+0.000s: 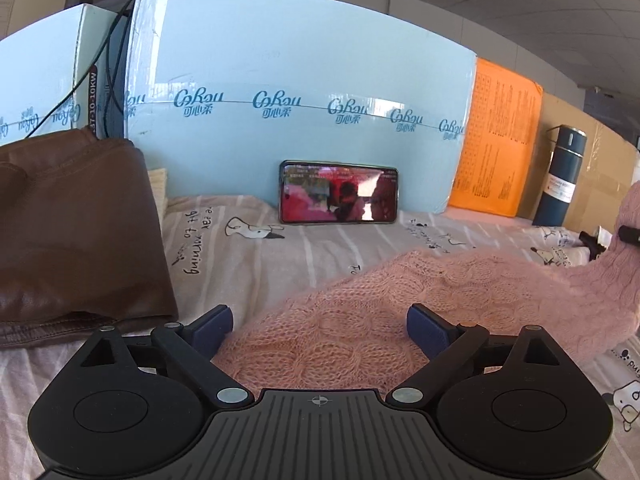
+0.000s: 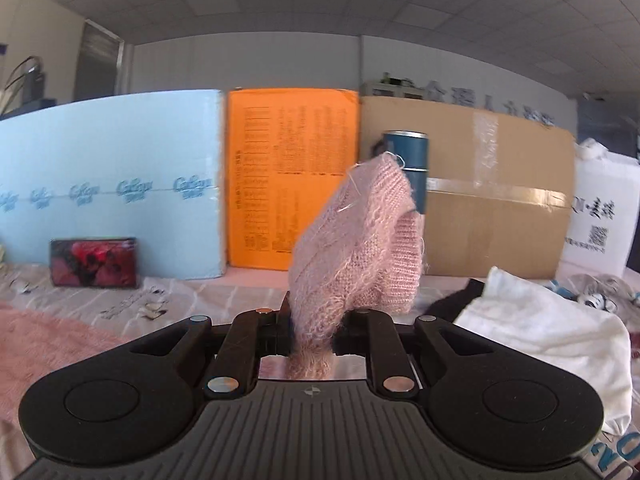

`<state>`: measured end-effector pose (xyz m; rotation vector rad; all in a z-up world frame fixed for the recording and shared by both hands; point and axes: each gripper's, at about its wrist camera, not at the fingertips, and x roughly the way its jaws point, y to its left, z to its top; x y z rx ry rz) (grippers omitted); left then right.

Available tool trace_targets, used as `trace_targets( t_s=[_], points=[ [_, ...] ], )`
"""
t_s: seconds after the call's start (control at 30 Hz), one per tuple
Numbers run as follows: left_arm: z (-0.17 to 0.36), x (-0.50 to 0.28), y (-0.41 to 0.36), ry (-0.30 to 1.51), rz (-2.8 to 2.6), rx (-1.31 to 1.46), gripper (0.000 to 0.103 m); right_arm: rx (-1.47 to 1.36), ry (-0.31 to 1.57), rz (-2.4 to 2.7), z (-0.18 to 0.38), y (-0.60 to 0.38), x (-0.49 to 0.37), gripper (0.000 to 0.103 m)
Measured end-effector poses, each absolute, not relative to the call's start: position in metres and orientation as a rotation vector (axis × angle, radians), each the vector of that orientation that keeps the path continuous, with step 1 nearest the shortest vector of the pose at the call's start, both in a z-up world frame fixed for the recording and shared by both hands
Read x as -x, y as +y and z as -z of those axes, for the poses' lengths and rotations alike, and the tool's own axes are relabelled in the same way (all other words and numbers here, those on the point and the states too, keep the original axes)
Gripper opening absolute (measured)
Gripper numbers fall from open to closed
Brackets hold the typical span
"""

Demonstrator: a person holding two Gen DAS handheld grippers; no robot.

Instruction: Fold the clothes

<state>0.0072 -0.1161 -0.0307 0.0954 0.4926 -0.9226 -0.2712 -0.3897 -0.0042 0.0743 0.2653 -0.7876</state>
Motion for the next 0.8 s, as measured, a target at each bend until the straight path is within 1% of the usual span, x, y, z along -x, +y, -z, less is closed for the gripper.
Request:
trace_targets(
  t_s=[0.1,0.27,0.37,0.43,0.47,0.53,0.6,0.63,0.7,0.8],
  points=[
    [0.03,-0.006,-0.116,0.483,0.93,-0.099,0.096,-0.027,0.308,0.705,0.007,-0.371,0.255,0.015],
    [0.029,-0.006,-0.115,0.482,0.94,-0.088,0.096,0.008,0.358,0.591,0.012,-0.349,0.239,0.019],
    [0.028,-0.006,-0.114,0.48,0.949,-0.081,0.096,0.03,0.393,0.566,0.017,-0.339,0.23,0.025],
    [0.028,-0.006,-0.114,0.478,0.953,-0.08,0.096,0.037,0.417,0.536,0.02,-0.333,0.223,0.039],
    [0.028,-0.006,-0.114,0.479,0.954,-0.078,0.096,0.042,0.429,0.518,0.021,-0.331,0.221,0.043],
    [0.027,-0.006,-0.114,0.48,0.956,-0.073,0.096,0.04,0.44,0.478,0.022,-0.323,0.219,0.062],
    [0.027,-0.006,-0.113,0.48,0.958,-0.071,0.096,0.016,0.446,0.441,0.021,-0.319,0.219,0.07],
    [0.027,-0.006,-0.113,0.48,0.959,-0.07,0.096,0.004,0.449,0.423,0.021,-0.317,0.219,0.073],
    [0.027,-0.006,-0.113,0.479,0.963,-0.066,0.096,-0.02,0.456,0.387,0.02,-0.313,0.218,0.075],
    [0.027,-0.006,-0.112,0.479,0.968,-0.061,0.096,-0.056,0.465,0.332,0.019,-0.306,0.217,0.075]
  ],
)
